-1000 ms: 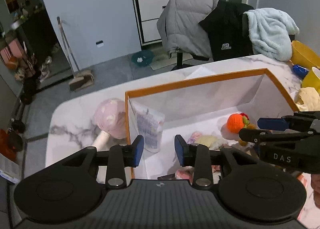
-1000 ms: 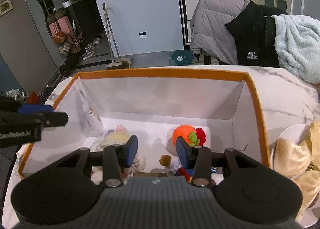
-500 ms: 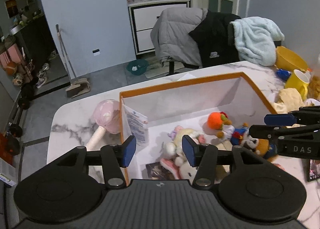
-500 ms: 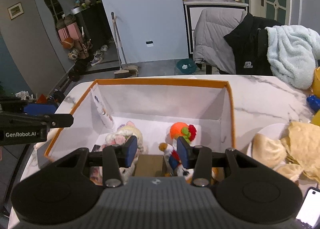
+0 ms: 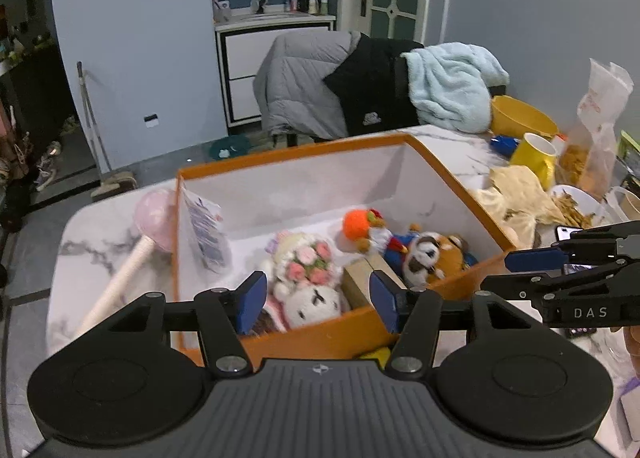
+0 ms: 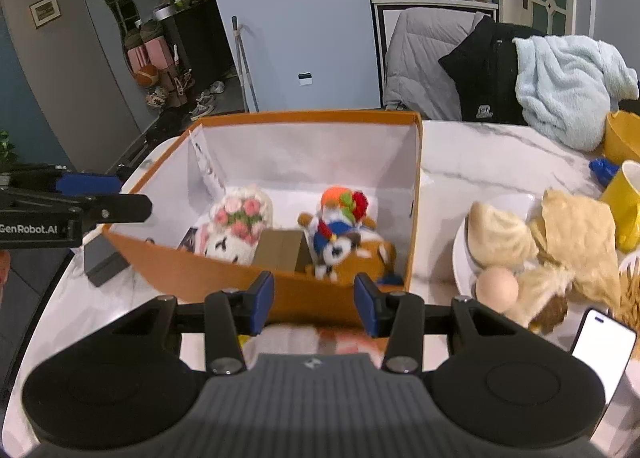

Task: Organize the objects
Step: 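Move the left tool to the striped plush while the right tool moves to the pink wallet, then grasp the white plush with pink stripes with the left tool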

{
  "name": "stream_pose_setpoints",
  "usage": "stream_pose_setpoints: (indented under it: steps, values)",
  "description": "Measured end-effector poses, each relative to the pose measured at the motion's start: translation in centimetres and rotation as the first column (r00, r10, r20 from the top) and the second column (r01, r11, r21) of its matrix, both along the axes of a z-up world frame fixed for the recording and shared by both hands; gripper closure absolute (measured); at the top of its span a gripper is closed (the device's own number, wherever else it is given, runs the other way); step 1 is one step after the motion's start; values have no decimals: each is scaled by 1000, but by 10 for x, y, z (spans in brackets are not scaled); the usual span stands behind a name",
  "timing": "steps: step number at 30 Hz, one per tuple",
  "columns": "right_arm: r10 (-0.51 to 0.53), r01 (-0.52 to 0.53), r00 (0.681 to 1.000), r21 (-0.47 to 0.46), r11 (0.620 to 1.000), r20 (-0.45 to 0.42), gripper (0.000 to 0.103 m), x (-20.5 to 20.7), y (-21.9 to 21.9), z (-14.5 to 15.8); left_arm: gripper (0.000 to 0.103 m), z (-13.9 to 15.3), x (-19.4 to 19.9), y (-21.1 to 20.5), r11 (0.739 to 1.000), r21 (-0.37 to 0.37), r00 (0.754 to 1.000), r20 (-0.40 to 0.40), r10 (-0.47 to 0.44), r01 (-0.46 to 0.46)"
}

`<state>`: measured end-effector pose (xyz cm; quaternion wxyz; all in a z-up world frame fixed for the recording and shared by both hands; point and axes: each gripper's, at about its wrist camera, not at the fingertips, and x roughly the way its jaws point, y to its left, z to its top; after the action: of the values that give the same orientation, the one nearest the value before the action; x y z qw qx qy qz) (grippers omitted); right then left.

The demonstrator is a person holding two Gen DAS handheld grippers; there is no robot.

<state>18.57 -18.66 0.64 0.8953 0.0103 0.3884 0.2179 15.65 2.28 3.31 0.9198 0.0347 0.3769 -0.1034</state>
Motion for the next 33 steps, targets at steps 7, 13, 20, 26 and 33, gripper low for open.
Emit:
stream_pose_setpoints:
  steps: [7,13,20,26,33]
  values:
    - [2,-2,1000,10,1000,-19,56,-18,-12,-17,36,-19,-18,-5,998,-62,1000,-2,1,-2]
    - [14,-14,1000,22,1000,-27,56,-34,-25,-26,36,-38,-31,-13,994,-107,1000,2,-2,2]
    - [-46,49,997,46,998,-62,55,-35,-48,-38,27,-62,-37,-33,991,-126,999,22,-40,43]
    - [-96,102,991,64,993,-93,56,-30,-66,-47,24,-71,-35,-56,987,-93,991,53,-123,128]
    - [-90,97,990,62,993,-105,55,-31,-67,-53,18,-78,-29,-92,965,-6,963,70,-260,261]
